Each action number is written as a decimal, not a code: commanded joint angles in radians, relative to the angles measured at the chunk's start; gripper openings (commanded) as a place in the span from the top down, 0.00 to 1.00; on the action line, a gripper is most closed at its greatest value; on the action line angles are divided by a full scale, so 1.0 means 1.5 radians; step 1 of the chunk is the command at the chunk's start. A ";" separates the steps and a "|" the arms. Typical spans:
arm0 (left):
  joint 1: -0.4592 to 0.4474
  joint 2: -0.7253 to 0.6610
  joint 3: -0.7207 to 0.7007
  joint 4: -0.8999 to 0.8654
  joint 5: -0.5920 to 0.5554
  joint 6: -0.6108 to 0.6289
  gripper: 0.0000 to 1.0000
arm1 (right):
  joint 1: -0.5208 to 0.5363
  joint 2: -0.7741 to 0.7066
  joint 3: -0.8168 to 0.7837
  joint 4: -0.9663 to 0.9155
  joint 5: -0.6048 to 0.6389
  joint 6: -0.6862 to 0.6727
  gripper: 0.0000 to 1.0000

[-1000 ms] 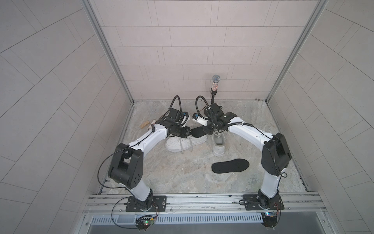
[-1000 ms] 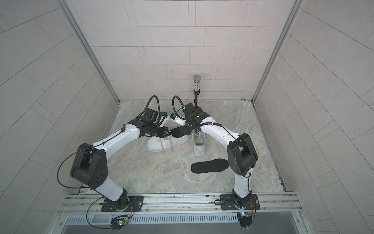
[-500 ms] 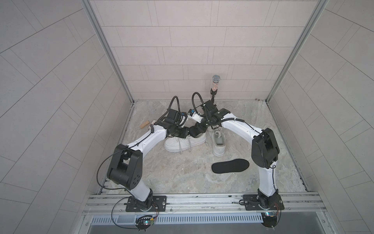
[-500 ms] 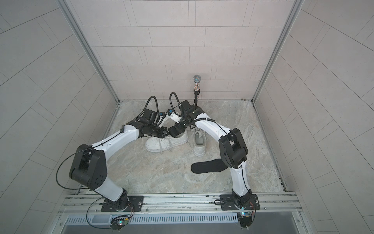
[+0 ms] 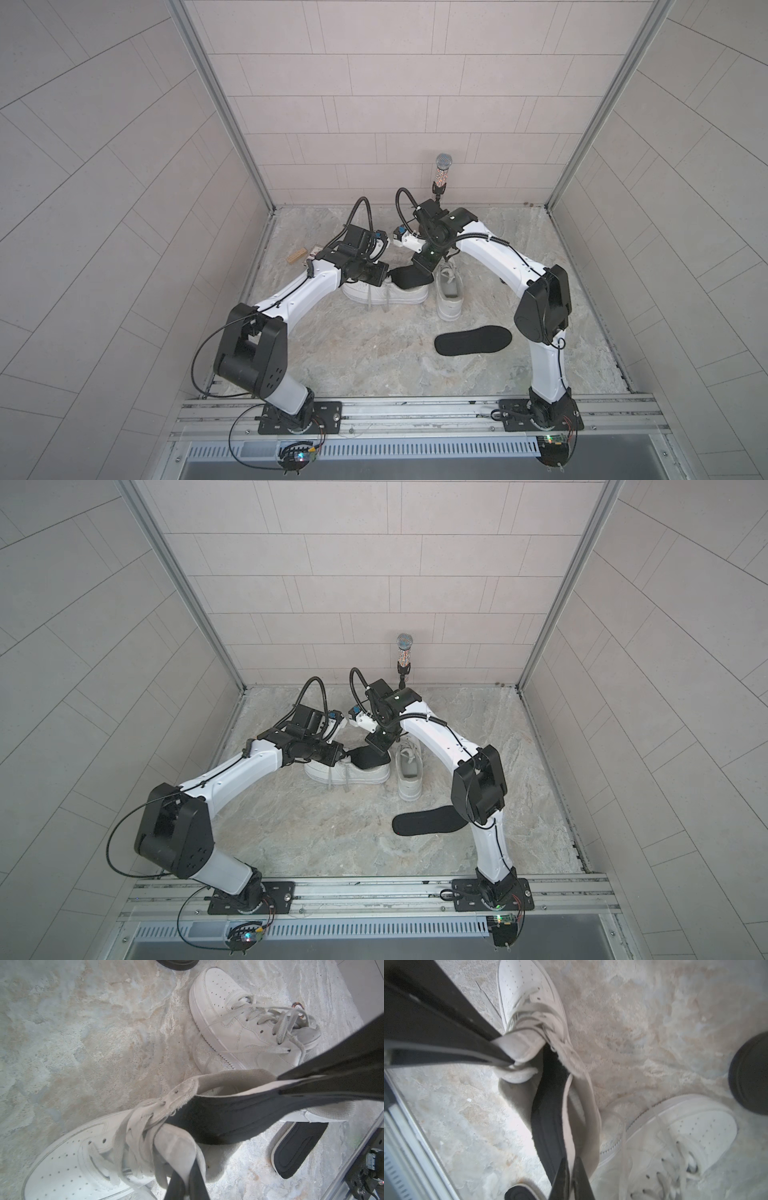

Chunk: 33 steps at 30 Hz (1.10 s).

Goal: Insert the insole into the shoe

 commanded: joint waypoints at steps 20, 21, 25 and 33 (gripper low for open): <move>-0.026 -0.038 0.003 0.042 0.023 0.024 1.00 | -0.025 0.074 0.018 -0.024 -0.160 0.270 1.00; -0.027 -0.038 0.004 0.042 0.024 0.024 1.00 | -0.020 0.076 0.020 -0.029 -0.158 0.270 1.00; -0.028 -0.039 0.004 0.043 0.031 0.024 1.00 | -0.014 0.079 0.009 -0.024 -0.132 0.289 1.00; -0.032 -0.039 -0.002 0.060 0.042 0.003 1.00 | 0.001 0.107 0.013 0.040 -0.118 0.366 1.00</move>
